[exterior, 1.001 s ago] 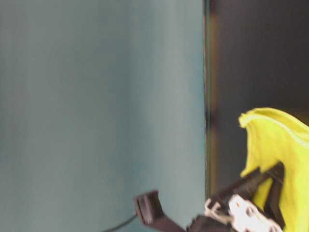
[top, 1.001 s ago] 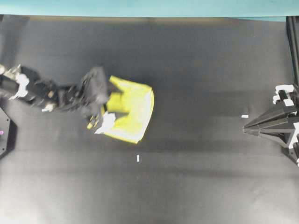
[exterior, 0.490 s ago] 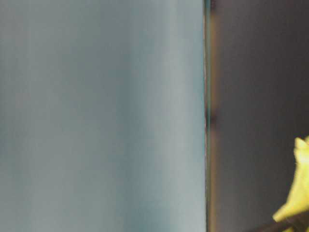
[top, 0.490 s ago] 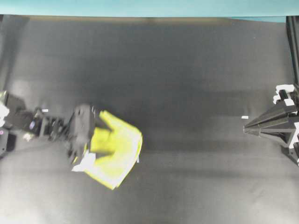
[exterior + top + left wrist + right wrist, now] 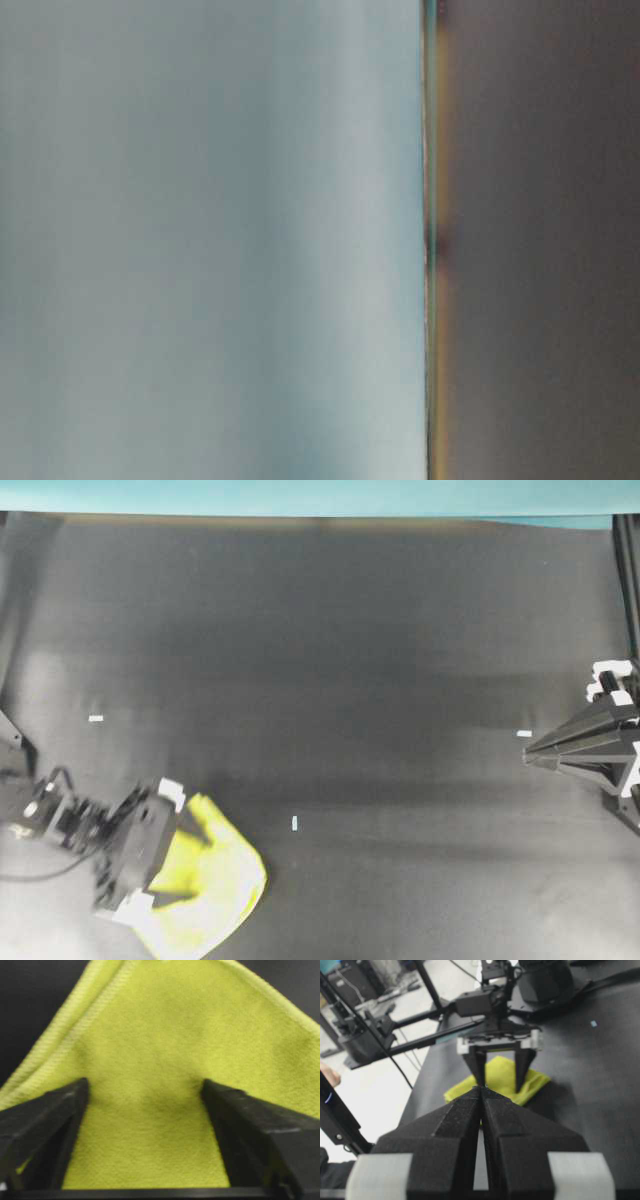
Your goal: Push a yellow cloth with the left arm to wipe the desk.
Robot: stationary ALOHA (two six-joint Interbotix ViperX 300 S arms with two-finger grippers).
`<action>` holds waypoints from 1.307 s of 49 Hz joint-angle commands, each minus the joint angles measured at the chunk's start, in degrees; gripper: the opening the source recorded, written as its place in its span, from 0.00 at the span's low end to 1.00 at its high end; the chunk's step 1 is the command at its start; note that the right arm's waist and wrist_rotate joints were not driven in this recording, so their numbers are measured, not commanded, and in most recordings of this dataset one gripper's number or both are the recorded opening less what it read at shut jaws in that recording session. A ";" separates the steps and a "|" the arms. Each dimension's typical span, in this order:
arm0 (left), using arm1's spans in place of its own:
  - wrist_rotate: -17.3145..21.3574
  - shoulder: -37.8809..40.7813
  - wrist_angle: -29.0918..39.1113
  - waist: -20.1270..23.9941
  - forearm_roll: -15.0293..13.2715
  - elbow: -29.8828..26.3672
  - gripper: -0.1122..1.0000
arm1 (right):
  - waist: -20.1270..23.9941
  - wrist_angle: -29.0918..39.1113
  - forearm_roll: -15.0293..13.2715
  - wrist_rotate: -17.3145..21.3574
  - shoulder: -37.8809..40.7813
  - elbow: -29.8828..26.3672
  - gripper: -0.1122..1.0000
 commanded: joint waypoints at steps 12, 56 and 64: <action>-1.41 -3.34 1.32 -3.25 0.18 1.67 0.89 | 0.00 -0.26 0.09 0.00 0.26 -0.53 0.10; 11.78 -34.45 2.99 3.60 0.18 4.75 0.89 | 0.00 0.62 0.09 0.00 -0.62 -0.35 0.10; 11.60 -41.31 5.27 3.60 0.18 6.94 0.89 | 0.00 0.62 0.09 0.00 -0.70 0.00 0.10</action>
